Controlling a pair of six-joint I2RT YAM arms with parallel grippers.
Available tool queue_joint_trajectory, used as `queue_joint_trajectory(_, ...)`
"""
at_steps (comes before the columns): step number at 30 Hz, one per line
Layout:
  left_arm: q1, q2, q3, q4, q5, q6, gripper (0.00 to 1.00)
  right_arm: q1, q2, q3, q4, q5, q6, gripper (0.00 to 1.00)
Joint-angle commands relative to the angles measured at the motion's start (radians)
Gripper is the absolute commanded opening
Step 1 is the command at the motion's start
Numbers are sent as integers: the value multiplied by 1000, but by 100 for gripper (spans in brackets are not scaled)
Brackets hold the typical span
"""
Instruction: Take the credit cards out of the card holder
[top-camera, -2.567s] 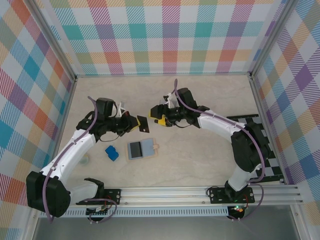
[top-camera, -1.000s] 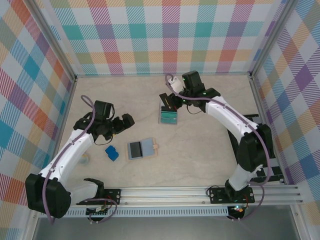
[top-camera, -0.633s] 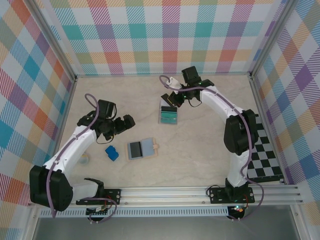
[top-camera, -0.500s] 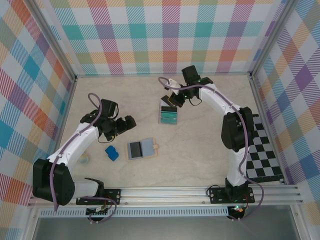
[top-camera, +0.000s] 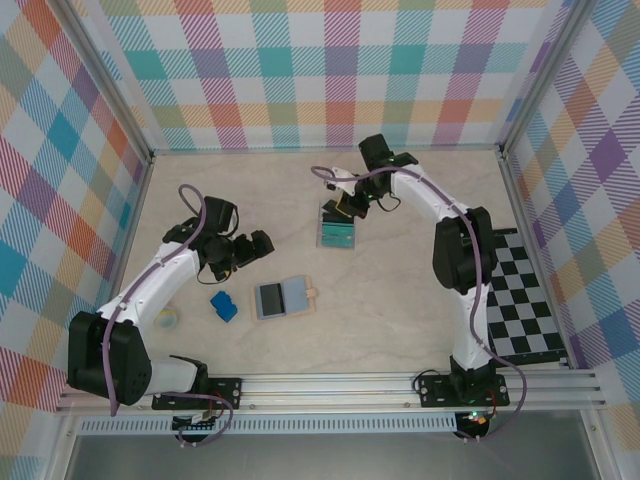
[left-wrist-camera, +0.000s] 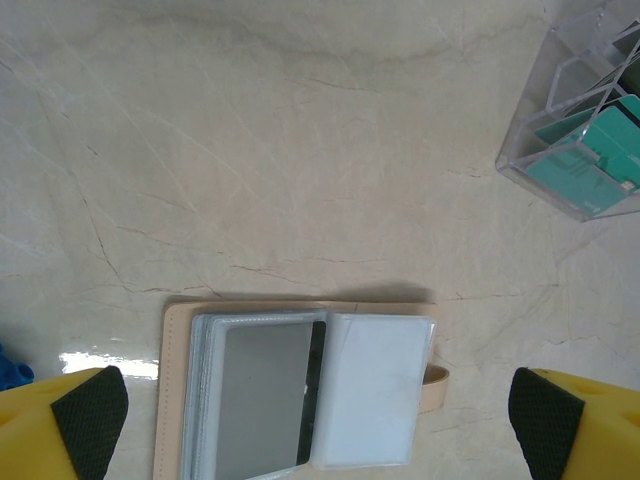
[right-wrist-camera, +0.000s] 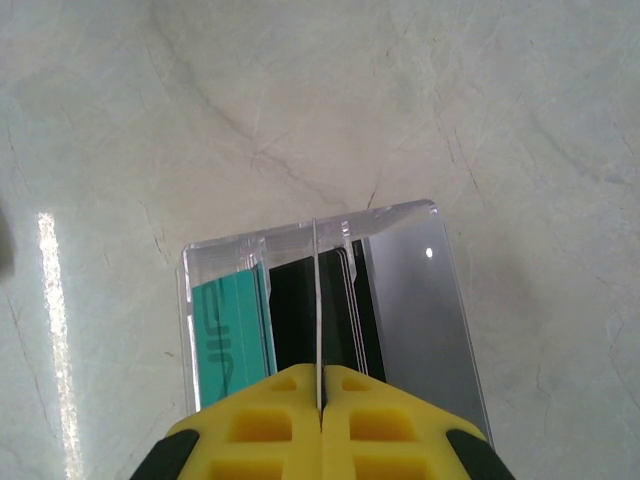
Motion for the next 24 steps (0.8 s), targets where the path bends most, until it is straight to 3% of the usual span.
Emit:
queue_joint_trajectory(1,20,15,20,-22,24,23,100,-7,18,44,-74,-47,-74,0)
queue_joint_trajectory(6,20,19,23,-25,29,28,100,-8,40,59,-85,-29,-88,1)
queue_joint_trajectory(13,20,10,19,-33,17,31,100,-8,99,165,-192,-21,-66,9)
queue_joint_trajectory(24,20,4,25,-51,-7,30,100,-2,107,165,-151,-14,-25,15)
